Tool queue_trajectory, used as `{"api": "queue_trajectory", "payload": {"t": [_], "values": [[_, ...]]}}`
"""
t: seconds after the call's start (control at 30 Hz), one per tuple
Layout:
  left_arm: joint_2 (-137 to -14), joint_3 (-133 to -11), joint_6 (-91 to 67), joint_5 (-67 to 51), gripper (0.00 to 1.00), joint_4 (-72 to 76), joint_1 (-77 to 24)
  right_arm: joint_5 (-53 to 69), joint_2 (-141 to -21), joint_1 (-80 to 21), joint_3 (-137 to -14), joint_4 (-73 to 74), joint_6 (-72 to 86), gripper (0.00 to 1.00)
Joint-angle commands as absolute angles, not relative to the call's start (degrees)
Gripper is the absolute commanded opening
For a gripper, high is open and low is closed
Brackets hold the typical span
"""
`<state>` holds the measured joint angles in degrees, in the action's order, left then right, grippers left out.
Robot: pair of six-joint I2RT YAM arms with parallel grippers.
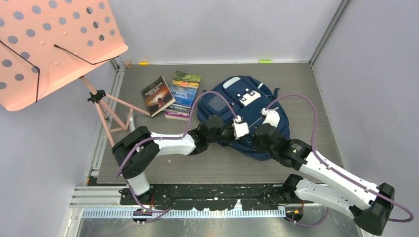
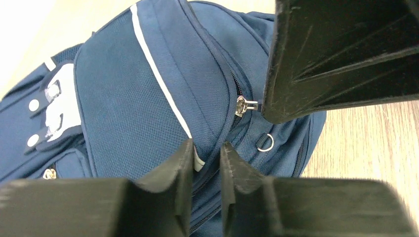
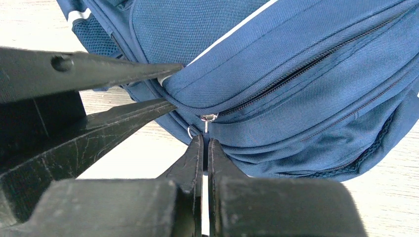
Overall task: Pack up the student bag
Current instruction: Zip the student bag at the center of the board.
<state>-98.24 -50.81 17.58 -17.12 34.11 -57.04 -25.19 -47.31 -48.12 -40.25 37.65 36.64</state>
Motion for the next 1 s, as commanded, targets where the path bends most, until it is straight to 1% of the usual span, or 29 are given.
{"api": "queue_trajectory", "payload": {"t": [0.0,0.03,0.07,0.17,0.33,0.57,0.8,0.97], "values": [[-98.43,-51.96,18.37,-15.65,0.12,36.35,-57.82,-29.03,-46.92,-48.06,-42.09,34.46,38.43,0.00],[-98.17,-51.46,18.37,-15.04,0.04,36.16,-57.82,-29.85,-47.04,-47.94,-42.14,34.81,38.46,0.00],[-97.95,-50.84,18.33,-14.21,0.00,35.93,-57.76,-31.41,-47.20,-47.65,-42.16,35.66,38.55,0.00],[-96.93,-49.30,17.87,-11.26,0.00,35.09,-57.77,-33.41,-48.09,-45.40,-42.37,37.82,38.40,0.00],[-94.38,-46.15,16.71,-8.55,0.00,34.26,-57.80,-30.86,-49.29,-36.61,-43.08,41.44,37.28,0.00],[-91.34,-43.45,16.74,-6.75,0.00,31.48,-57.76,-31.36,-49.23,-30.28,-45.43,42.49,33.64,0.00],[-84.09,-36.82,15.02,-6.35,0.00,29.07,-57.74,-29.00,-53.54,-21.28,-45.34,36.46,27.97,0.00],[-77.34,-31.86,12.52,-4.11,0.00,25.27,-57.77,-25.40,-59.46,-12.92,-44.66,29.56,24.83,0.00]]}}
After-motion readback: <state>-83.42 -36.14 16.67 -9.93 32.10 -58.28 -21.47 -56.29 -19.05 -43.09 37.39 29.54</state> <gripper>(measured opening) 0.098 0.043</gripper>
